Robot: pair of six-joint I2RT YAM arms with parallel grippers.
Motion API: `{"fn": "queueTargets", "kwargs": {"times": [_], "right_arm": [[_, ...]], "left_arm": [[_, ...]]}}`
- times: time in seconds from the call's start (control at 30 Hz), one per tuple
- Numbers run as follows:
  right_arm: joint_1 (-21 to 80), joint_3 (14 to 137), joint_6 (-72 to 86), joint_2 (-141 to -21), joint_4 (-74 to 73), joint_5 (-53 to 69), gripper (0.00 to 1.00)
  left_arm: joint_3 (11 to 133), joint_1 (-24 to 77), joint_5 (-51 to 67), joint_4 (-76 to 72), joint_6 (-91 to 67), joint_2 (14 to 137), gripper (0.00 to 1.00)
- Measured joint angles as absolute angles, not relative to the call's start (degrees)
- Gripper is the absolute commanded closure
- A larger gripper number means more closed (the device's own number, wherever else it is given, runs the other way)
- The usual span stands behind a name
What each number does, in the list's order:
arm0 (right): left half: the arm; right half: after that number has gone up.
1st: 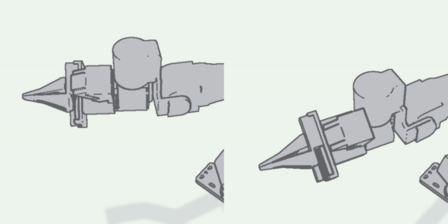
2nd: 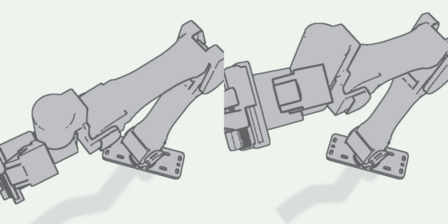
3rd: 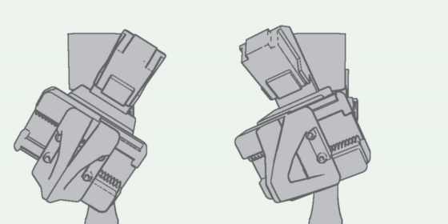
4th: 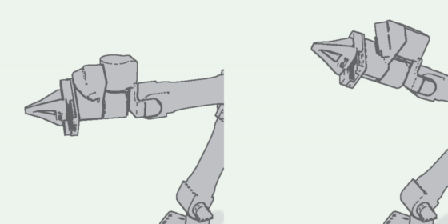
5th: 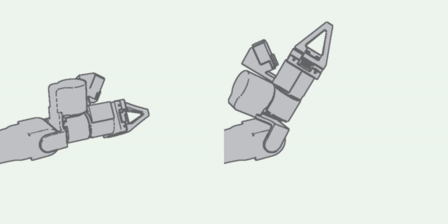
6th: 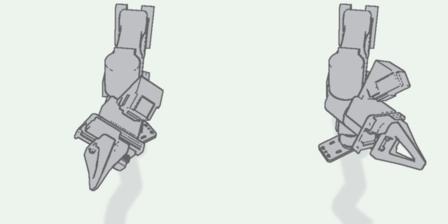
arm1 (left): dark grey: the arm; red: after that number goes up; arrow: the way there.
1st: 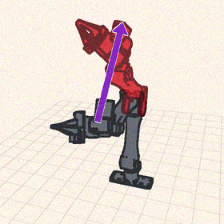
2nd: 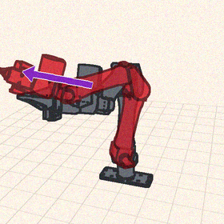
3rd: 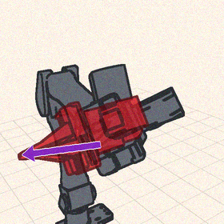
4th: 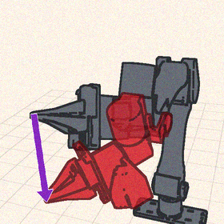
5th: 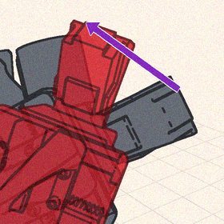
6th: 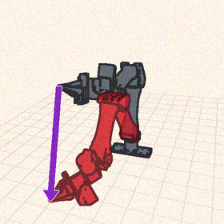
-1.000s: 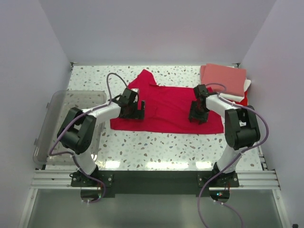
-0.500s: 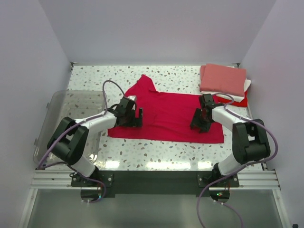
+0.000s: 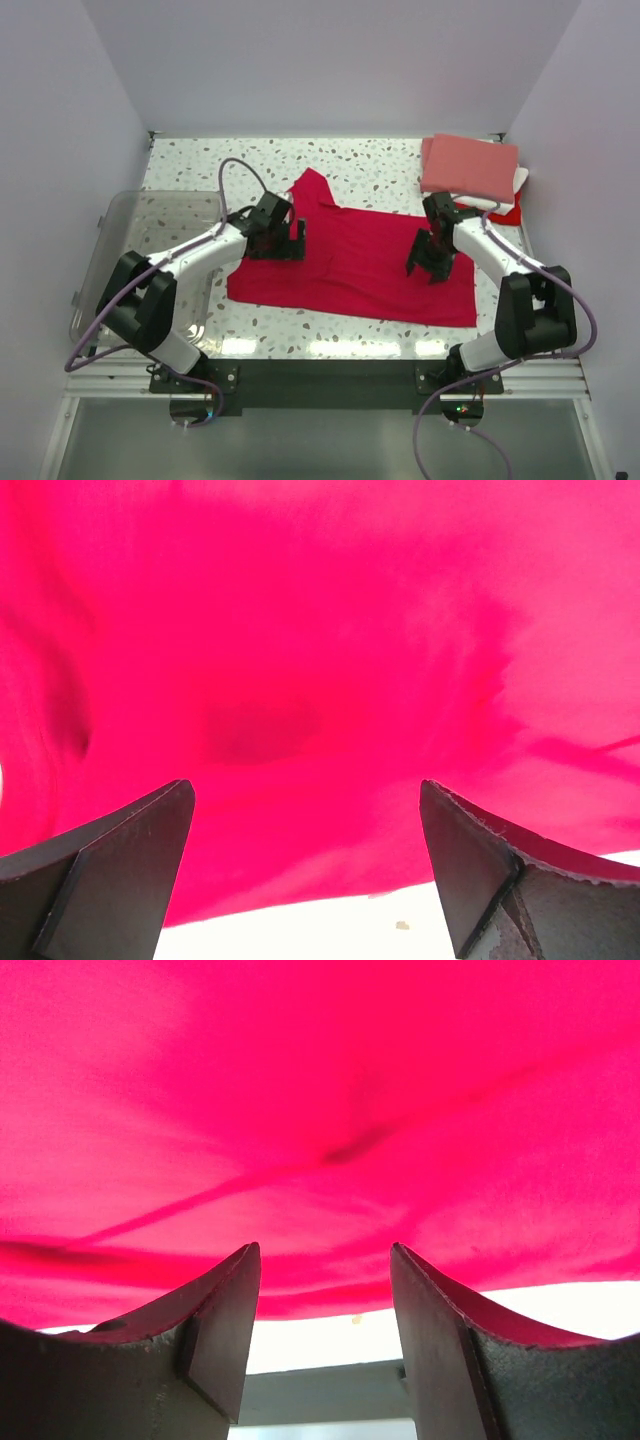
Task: Fold and stack the t-shirts
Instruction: Fold the tshirt
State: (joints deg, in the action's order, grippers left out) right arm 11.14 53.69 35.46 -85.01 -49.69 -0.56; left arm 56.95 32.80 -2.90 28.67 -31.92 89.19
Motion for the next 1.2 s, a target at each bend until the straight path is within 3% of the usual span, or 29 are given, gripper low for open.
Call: {"fn": "queueTargets", "kwargs": {"times": [0.2,0.43,0.87,1.2], "right_arm": [[11.1,66.0,33.0,-87.1,-49.3,-3.6,0.41],[10.8,66.6,31.4,-96.0,-45.4,-5.4,0.41],[10.8,58.5,32.2,-98.0,-40.3,-6.3,0.41],[10.8,51.9,34.9,-91.9,-39.0,-4.7,0.41]], "left_arm": [[69.1,32.8,-4.1,27.6,-30.3,95.8,0.00],[71.4,32.8,-5.3,27.0,-27.7,105.6,0.00],[63.9,32.6,-7.3,21.5,-27.3,103.6,0.00],[56.8,32.7,-7.1,19.4,-27.5,98.0,0.00]]}}
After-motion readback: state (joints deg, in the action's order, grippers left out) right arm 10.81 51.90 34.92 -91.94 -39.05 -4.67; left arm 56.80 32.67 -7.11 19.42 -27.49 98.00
